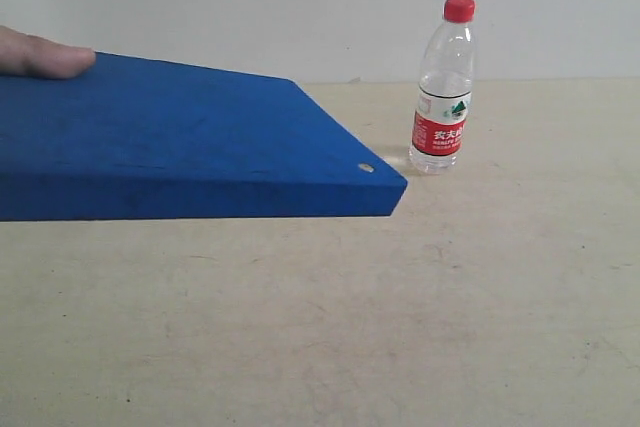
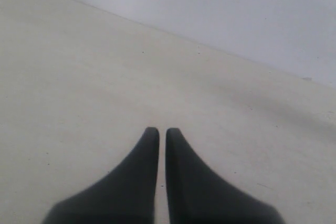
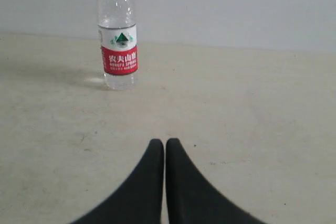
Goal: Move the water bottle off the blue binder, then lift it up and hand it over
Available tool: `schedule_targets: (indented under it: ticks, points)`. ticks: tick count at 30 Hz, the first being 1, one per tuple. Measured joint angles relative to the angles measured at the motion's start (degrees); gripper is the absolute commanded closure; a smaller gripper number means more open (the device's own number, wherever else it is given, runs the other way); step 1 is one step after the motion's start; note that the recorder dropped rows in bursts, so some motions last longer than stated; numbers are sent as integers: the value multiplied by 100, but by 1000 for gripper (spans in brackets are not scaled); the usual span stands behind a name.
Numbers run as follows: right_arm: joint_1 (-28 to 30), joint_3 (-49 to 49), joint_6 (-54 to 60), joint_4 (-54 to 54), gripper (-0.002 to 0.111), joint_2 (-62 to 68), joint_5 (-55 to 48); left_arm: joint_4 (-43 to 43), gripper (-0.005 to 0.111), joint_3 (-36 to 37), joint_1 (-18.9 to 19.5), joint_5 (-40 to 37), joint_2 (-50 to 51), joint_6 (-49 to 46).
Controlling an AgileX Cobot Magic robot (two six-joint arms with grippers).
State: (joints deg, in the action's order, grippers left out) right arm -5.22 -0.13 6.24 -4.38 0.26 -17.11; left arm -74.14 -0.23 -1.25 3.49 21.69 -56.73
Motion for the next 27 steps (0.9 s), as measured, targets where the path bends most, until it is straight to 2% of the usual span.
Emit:
schedule_targets:
  ticks: [27]
  points:
    - [0, 16, -32, 91, 109, 0, -156, 0, 102, 0, 0, 0, 0, 0]
